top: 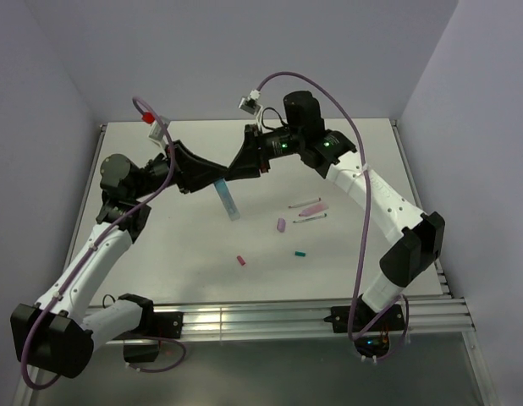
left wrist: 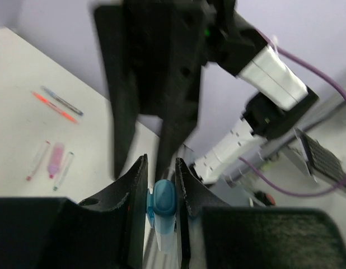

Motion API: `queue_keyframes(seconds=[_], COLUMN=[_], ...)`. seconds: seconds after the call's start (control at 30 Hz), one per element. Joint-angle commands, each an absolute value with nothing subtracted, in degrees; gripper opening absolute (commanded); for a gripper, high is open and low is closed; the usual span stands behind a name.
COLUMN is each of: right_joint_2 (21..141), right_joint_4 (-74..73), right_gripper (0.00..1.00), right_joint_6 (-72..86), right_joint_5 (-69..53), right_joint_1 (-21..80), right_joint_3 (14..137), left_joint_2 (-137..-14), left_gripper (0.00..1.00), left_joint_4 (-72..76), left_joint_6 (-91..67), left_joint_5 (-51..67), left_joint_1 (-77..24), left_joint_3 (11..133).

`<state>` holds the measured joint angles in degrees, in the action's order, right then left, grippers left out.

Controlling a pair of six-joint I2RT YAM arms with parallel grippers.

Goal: Insert the pens into the pen caps
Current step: Press the pen cap onto the pen, then place the pen at the center of the board.

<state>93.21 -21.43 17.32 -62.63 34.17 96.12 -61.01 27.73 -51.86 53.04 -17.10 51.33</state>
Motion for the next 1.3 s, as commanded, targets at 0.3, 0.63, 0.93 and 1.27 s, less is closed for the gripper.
queue_keyframes(seconds=[0.3,0.63,0.93,1.27], right_joint_2=[88.5,83.9,85.2,87.4], right_joint_4=[-14.1,-12.0,-9.7,-9.5], right_gripper=[0.68,0.7,0.7,0.68], right_joint_6=[17.5,16.5,19.6,20.7], right_joint_5=[-60.2,-62.0,-61.2,-60.6], right_joint_1=[33.8,32.1,35.0,37.6], right_joint_3=[93.3,85.6,87.0,89.0], left_joint_2=[-60.6,-61.6,-64.2,-64.4], left_gripper=[0.0,0.0,0.0,0.0], left_joint_4=[31.2,36.8,44.6,48.8], left_joint_6=[-56.2,-61.6,-68.5,-70.7], left_joint_5=[61.0,62.3,60.8,59.2], left_joint_1=[-17.8,-11.8,-11.6,-11.7], left_joint_3=[50.7,52.6,51.1,49.8])
